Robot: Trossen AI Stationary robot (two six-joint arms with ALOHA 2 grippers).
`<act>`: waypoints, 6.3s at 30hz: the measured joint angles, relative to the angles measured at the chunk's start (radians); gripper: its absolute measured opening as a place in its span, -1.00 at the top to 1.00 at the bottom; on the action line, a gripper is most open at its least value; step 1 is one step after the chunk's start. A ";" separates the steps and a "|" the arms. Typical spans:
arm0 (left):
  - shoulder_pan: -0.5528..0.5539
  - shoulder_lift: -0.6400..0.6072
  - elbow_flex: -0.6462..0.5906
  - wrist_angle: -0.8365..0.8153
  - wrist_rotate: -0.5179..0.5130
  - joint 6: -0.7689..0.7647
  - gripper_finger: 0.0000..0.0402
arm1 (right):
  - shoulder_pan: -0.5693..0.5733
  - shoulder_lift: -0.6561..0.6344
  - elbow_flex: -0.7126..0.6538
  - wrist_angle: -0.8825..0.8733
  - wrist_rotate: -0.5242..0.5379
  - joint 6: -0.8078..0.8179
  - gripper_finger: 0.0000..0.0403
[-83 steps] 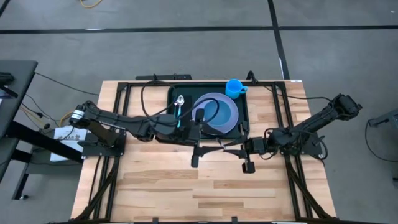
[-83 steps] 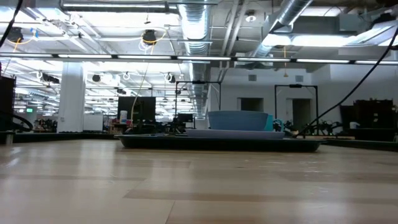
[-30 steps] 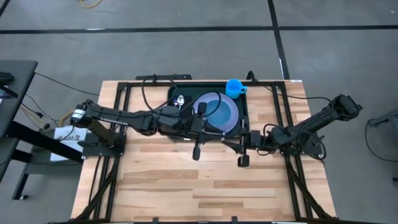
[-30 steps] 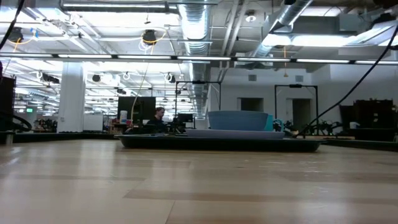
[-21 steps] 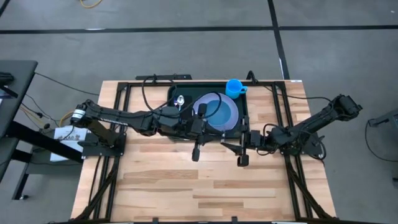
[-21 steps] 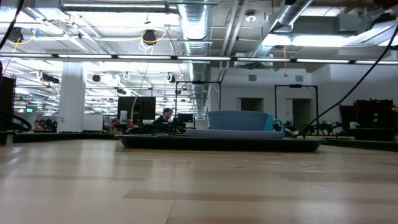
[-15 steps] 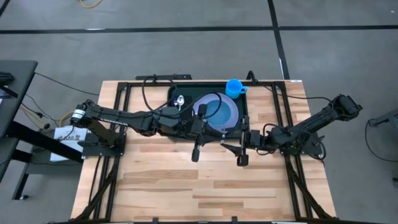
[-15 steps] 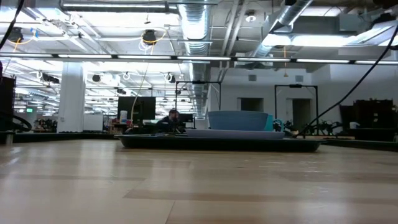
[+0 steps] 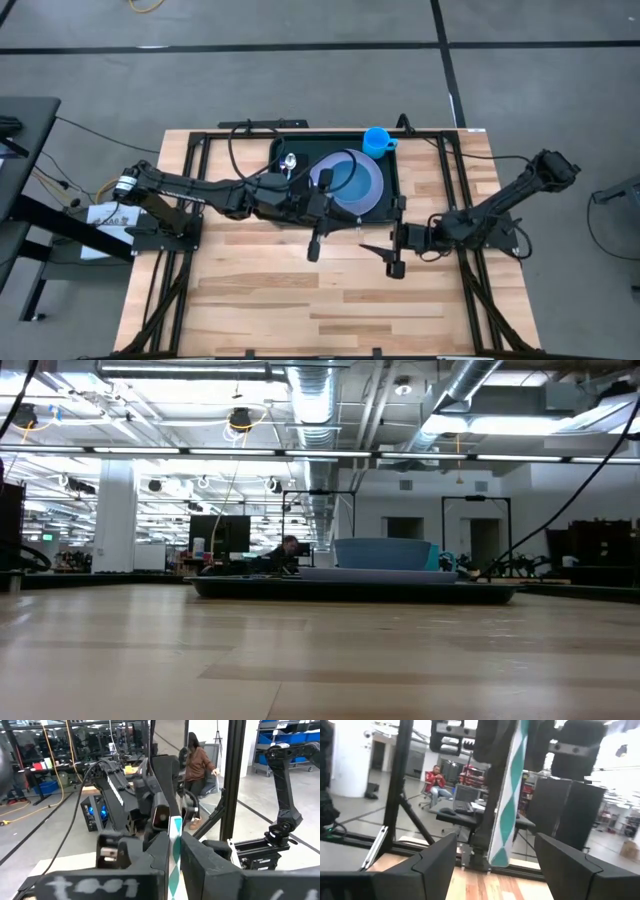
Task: Set up tray
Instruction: Put the white and blue knife on top of the napkin to the right of the spoon and fork on the black serving tray, then return to Home Position
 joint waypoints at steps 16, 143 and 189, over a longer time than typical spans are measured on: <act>-0.022 -0.003 0.001 -0.087 -0.348 -0.063 0.94 | 0.240 -0.218 0.000 -0.306 0.776 0.018 -0.29; 0.687 0.475 -0.035 -0.849 0.124 -0.995 0.89 | 0.287 -0.252 0.000 -0.457 0.934 0.078 -0.29; 0.708 0.475 0.233 -1.430 0.058 -0.793 0.39 | 0.286 -0.252 0.000 -0.477 0.933 0.079 -0.29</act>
